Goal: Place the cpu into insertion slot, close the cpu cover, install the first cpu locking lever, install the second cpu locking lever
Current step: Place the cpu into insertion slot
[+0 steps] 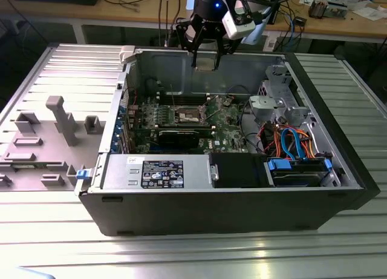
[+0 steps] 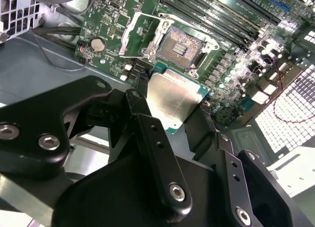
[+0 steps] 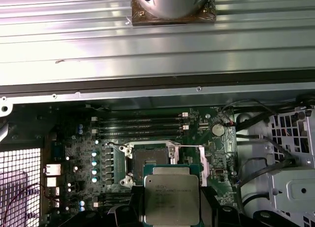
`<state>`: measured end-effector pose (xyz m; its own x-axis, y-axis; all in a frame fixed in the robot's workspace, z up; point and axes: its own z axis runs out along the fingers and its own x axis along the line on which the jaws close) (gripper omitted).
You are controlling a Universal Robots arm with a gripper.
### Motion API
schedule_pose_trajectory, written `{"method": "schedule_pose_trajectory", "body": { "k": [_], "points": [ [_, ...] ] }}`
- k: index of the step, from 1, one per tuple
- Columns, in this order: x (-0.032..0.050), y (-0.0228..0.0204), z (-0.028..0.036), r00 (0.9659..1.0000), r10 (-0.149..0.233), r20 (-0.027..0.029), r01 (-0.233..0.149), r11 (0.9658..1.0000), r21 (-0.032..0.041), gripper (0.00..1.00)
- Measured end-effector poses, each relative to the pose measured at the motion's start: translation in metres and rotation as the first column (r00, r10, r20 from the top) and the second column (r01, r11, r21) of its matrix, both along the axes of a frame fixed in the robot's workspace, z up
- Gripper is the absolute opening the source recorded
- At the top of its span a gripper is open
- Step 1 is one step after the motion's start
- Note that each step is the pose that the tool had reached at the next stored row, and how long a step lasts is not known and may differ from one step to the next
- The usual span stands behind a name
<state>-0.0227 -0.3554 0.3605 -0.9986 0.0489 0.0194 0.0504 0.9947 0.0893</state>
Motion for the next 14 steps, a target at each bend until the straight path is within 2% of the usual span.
{"method": "schedule_pose_trajectory", "body": {
  "k": [14],
  "points": [
    [0.0, -0.0008, -0.0001, 1.0, -0.002, 0.0, 0.002, 1.0, 0.0, 0.54]
  ]
}}
